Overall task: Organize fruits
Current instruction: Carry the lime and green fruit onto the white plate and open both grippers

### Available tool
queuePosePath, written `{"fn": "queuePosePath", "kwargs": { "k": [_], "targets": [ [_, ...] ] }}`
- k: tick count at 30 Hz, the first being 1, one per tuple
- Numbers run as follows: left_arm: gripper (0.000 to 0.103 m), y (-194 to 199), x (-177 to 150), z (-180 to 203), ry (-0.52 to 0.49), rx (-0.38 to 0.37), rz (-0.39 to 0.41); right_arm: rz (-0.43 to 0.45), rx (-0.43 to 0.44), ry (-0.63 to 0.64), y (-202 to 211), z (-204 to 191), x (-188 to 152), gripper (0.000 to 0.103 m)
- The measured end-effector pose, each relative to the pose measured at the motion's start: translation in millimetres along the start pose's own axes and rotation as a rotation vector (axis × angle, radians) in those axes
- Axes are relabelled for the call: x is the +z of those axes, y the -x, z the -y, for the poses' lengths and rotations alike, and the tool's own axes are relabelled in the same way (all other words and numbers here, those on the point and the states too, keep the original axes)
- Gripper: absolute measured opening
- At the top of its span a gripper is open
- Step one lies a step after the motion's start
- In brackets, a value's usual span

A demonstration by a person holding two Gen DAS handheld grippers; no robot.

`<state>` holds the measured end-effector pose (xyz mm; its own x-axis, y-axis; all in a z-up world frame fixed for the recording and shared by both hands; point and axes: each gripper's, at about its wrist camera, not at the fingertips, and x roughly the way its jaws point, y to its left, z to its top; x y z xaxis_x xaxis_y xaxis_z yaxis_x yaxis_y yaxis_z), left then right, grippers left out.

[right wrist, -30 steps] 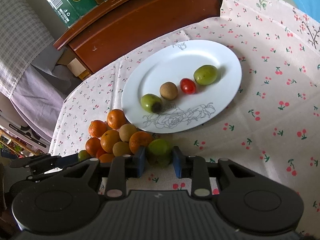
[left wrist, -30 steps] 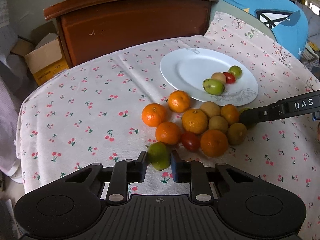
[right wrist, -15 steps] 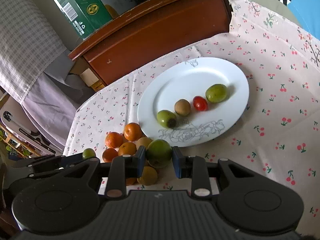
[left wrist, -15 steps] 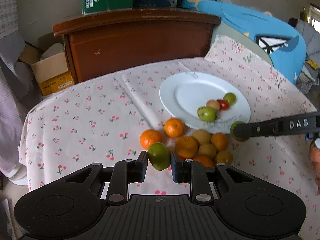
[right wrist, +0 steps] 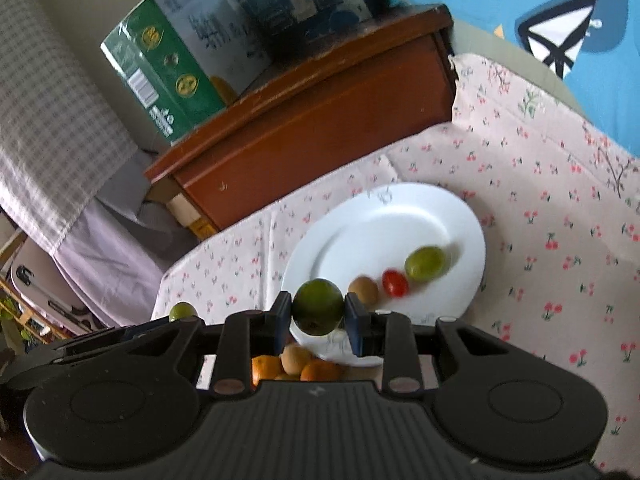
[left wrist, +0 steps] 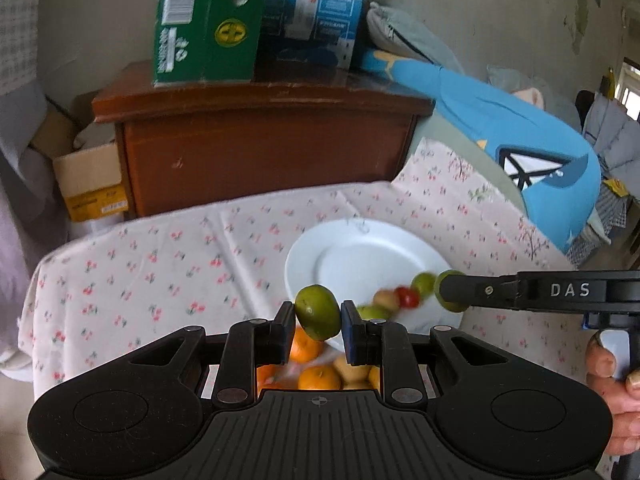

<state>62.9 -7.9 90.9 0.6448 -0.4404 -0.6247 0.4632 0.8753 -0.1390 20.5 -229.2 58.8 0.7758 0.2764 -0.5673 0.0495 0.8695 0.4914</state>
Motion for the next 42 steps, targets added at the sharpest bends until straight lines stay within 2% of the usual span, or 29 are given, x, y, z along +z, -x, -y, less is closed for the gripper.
{"fn": "queuePosePath", "kwargs": {
  "k": [6,12,16,24,31,33,38,42],
  "targets": [
    [0.022,-13,17,12,-0.01,-0.028,0.01,0.037,-0.017,0.019,-1,3,19,0.029],
    [0.022,-37,21,14,-0.019,-0.042,-0.035,0.032,-0.048,-0.005,-13,15,26,0.028],
    [0.022,-47,29,-4,0.056,-0.032,-0.054,0.014,-0.062,-0.023,-23,21,28,0.029],
    [0.024,-53,34,-20,0.14,0.041,-0.064,-0.01,-0.077,-0.045,-40,30,32,0.029],
    [0.025,-51,33,-25,0.181,0.038,-0.082,-0.012,-0.094,-0.038,-56,34,35,0.029],
    [0.035,-51,32,-23,0.176,0.04,-0.084,-0.014,-0.097,-0.046,-60,35,35,0.031],
    [0.04,-47,32,-18,0.158,0.051,-0.072,-0.007,-0.088,-0.089,-61,39,36,0.032],
    [0.051,-35,34,-18,0.155,0.064,-0.042,0.015,-0.084,-0.092,-54,37,40,0.032]
  ]
}}
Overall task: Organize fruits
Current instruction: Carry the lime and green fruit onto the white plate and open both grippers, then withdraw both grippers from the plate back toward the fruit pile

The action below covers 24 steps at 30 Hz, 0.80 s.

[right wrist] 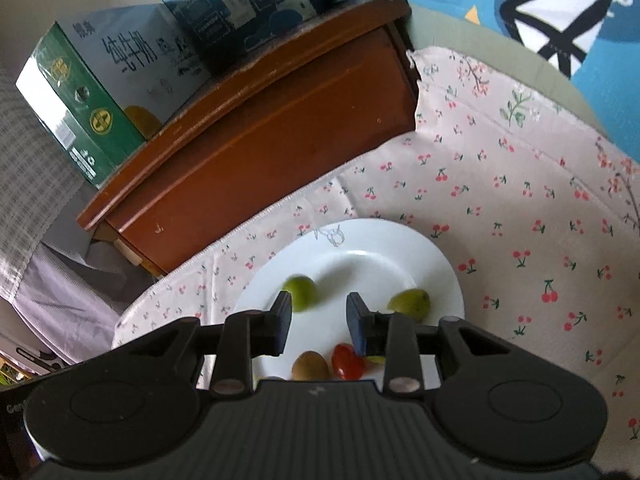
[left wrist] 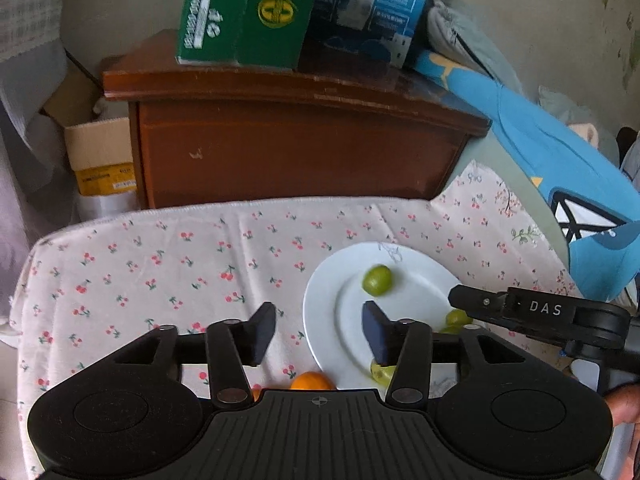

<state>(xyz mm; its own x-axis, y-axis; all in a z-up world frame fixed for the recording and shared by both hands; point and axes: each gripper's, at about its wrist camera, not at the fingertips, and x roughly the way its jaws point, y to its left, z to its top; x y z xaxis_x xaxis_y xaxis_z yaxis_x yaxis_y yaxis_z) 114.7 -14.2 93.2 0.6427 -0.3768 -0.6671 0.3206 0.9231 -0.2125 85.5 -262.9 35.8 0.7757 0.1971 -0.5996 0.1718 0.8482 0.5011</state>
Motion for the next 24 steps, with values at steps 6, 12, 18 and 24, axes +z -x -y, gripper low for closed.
{"fn": "queuePosePath", "kwargs": {
  "k": [6,12,18,24],
  "targets": [
    [0.066,20,-5,-2,-0.006,0.017,0.029,0.005,0.021,0.019,18,-8,-5,0.033],
    [0.069,33,-24,-9,0.036,0.03,0.008,-0.014,0.015,0.097,35,-21,-25,0.037],
    [0.072,41,-44,-12,0.056,0.069,-0.024,-0.044,0.021,0.086,52,-23,-51,0.037],
    [0.072,46,-66,-14,0.076,0.117,-0.053,-0.08,0.017,0.113,61,-26,-79,0.037]
  ]
}}
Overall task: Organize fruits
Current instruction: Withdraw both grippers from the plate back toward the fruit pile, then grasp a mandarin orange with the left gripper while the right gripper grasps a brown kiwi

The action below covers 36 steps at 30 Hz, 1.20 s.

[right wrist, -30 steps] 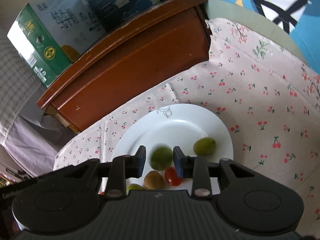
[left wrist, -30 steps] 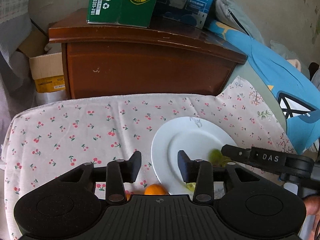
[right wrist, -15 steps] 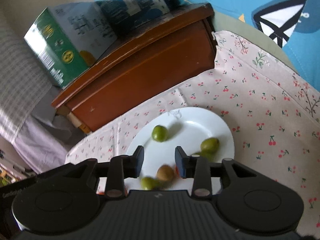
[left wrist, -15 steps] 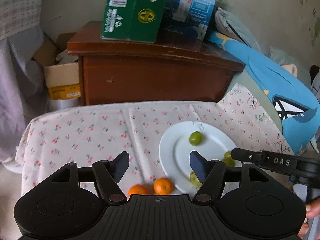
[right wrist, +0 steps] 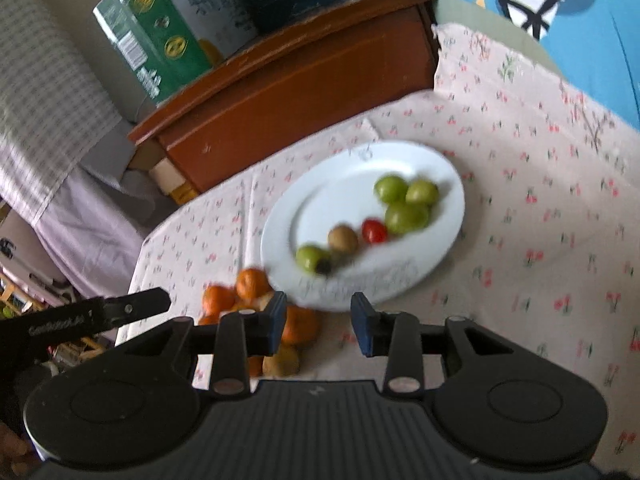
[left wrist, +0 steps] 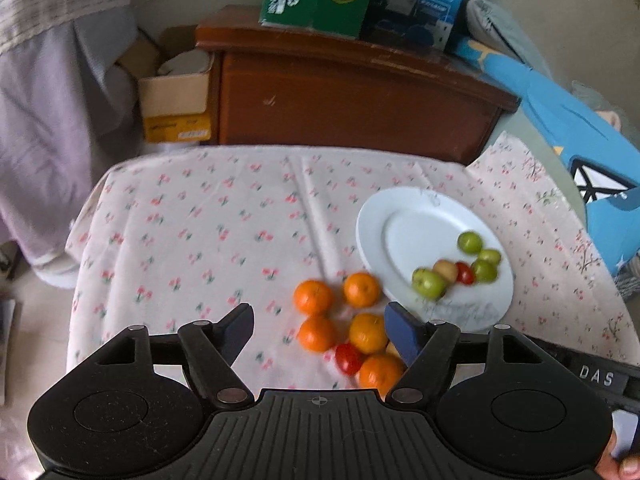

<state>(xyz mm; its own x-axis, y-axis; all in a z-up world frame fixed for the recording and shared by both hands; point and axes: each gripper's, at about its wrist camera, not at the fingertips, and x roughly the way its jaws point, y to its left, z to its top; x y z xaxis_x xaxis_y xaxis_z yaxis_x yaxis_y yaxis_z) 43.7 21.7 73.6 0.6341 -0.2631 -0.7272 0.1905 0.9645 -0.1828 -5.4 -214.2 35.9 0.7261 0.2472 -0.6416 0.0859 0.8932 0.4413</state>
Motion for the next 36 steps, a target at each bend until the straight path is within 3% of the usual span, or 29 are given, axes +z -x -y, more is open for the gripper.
{"fn": "queuePosePath", "kwargs": {
  "k": [9,21,27,30,36],
  "targets": [
    [0.073,2,-26,-13,0.063,0.047,-0.043,-0.055,0.012,0.076,-9,-14,-29,0.037],
    [0.073,-7,-32,-20,0.088,0.075,-0.081,-0.075,0.001,0.164,-31,-29,-37,0.037],
    [0.073,-10,-37,-16,0.066,0.067,-0.091,-0.079,-0.005,0.178,-42,-31,-40,0.036],
    [0.073,-12,-39,-10,0.049,0.054,-0.093,-0.073,0.001,0.201,-43,-32,-42,0.027],
    [0.073,-15,-43,5,0.017,0.012,-0.09,-0.079,-0.002,0.175,-33,-23,-39,0.027]
  ]
}}
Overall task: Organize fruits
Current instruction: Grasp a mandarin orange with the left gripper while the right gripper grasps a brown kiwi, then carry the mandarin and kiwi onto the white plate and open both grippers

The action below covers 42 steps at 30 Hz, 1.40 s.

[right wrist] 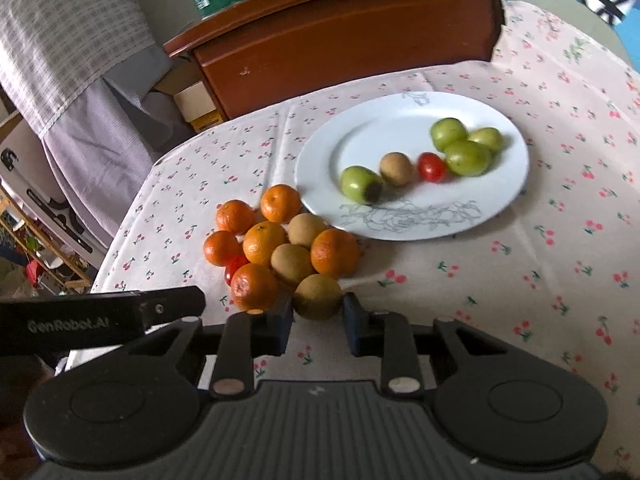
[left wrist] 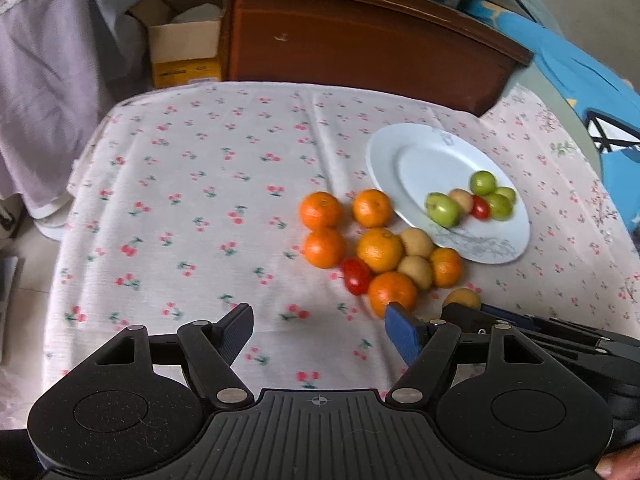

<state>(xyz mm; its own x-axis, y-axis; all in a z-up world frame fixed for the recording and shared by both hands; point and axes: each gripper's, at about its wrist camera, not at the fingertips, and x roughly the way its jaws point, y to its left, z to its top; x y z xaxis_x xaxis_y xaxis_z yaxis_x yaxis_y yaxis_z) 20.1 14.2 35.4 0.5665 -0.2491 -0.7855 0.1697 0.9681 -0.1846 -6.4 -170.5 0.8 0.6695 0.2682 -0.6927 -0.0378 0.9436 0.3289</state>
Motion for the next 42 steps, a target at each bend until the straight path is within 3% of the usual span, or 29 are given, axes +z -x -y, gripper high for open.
{"fn": "queuePosePath", "kwargs": {
  "k": [10,13,21,42],
  "targets": [
    [0.067,-19,-7,26,0.005,-0.083,-0.007,0.024,-0.061,-0.088,23,33,-3,0.027],
    [0.061,-25,-7,33,0.002,-0.086,0.0,0.016,-0.068,-0.116,24,40,-5,0.027],
    [0.031,-31,-5,39,-0.013,-0.062,0.027,0.017,-0.075,-0.141,26,44,-5,0.027],
    [0.029,-4,-10,43,-0.052,-0.039,0.09,0.031,-0.022,-0.14,26,37,-3,0.027]
  ]
}}
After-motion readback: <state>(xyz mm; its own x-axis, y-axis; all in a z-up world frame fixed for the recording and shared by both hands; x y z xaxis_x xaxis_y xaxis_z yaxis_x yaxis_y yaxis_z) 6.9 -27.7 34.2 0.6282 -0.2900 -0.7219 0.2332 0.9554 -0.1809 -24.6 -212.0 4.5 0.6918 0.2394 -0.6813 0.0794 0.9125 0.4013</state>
